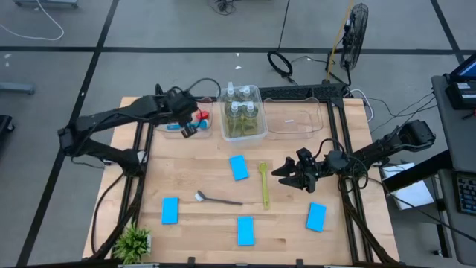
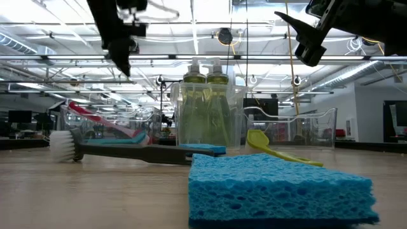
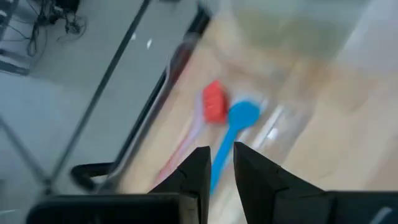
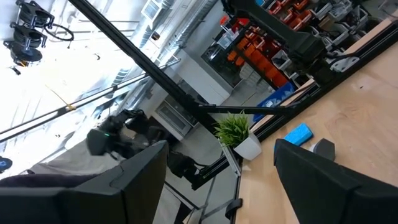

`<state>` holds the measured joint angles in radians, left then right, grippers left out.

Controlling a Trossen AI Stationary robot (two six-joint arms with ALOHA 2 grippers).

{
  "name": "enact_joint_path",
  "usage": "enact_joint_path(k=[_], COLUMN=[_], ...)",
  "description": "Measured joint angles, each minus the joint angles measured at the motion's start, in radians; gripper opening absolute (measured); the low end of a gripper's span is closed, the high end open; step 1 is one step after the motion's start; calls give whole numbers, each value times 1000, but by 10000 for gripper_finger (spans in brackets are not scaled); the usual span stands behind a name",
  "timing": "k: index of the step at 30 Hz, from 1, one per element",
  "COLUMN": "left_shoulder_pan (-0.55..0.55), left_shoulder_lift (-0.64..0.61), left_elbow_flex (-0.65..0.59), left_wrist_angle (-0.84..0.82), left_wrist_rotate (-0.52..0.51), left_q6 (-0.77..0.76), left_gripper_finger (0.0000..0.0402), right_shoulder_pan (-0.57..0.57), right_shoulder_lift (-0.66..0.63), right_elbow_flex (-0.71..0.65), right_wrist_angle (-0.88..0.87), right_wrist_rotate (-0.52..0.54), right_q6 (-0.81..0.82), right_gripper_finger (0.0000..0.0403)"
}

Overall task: Pick & Place Kitchen Sink Supplies
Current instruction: Put the yellow and green dish brush into the left transparent bin

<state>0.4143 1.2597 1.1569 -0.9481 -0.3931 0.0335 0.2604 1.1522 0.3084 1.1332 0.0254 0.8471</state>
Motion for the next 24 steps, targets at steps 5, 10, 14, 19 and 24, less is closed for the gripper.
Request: enact_joint_path(k=[5,10,14,19,24], left_shoulder_pan=[-117,-236,-354,-471,-532], left_shoulder_lift=[-93,-149,-149,-148,-158], left_elbow_flex=[57,58,52,-39,-142], left_wrist_angle=[-41,-45,-38,76,174], left_wrist_rotate=[42,171,161,92,76], left_q6=[-284,-573,-679,-757,-806], left_gripper_finger=[74,74,74,74,74], right_shoulder_pan=[2,3,3,7,29], right_shoulder_lift=[0,0,0,0,0], right_elbow_flex=[0,0,25,129,296], right_wrist_angle=[0,-1,-94,-393,-804], right_wrist_rotate=[-2,-3,-11,-80,-80], right_q6=[-30,-97,-108,-102,-113], right_gripper_finger=[279,279,279,279,279])
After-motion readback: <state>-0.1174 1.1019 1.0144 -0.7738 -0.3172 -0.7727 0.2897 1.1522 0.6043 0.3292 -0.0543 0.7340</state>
